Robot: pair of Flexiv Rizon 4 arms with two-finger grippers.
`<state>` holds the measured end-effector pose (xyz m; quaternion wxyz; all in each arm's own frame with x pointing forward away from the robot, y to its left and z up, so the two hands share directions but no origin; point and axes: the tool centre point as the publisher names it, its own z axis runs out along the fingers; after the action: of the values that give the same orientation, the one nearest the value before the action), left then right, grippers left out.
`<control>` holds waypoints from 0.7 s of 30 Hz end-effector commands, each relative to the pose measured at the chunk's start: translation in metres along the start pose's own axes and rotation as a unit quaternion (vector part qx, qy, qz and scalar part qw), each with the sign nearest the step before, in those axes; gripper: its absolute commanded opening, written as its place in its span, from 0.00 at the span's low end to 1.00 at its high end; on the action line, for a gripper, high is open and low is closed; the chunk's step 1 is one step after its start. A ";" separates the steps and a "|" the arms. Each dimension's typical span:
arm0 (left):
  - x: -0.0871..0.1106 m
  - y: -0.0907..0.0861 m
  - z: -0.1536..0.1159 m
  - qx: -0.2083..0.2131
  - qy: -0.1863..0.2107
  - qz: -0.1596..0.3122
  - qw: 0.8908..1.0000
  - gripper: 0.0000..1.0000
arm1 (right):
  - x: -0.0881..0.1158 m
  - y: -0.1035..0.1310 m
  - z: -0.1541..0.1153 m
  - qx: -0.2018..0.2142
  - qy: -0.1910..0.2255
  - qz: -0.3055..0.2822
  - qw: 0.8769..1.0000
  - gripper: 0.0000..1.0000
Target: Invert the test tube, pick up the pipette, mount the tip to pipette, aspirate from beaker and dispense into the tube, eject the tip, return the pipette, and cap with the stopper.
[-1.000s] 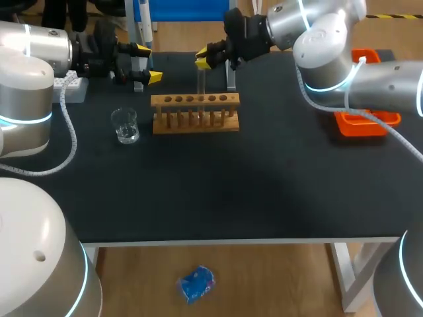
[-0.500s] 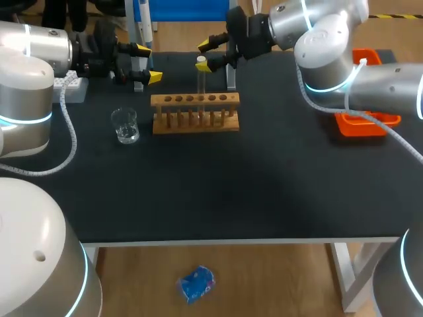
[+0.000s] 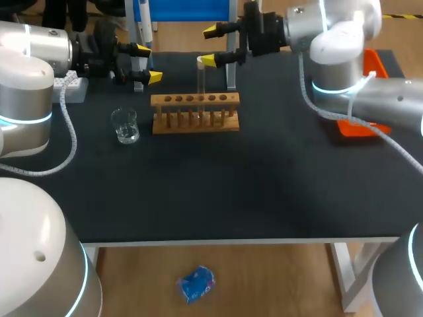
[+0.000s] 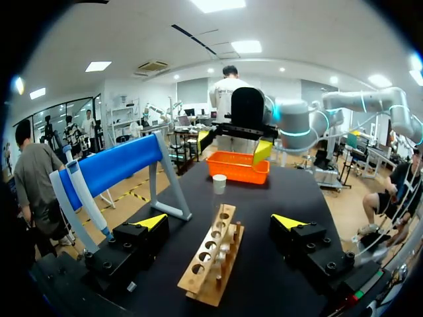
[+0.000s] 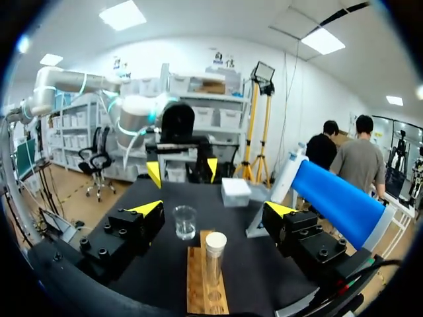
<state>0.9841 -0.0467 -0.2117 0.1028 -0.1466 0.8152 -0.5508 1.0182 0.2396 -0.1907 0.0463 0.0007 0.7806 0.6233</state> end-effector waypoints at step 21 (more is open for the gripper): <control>0.001 0.000 -0.001 0.000 0.000 0.000 1.000 1.00 | 0.006 0.003 0.005 -0.086 0.013 0.029 0.996 0.00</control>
<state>0.9841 -0.0467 -0.2117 0.1028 -0.1465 0.8152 -0.5509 1.0100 0.2438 -0.1854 0.0196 0.0121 0.7270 0.6863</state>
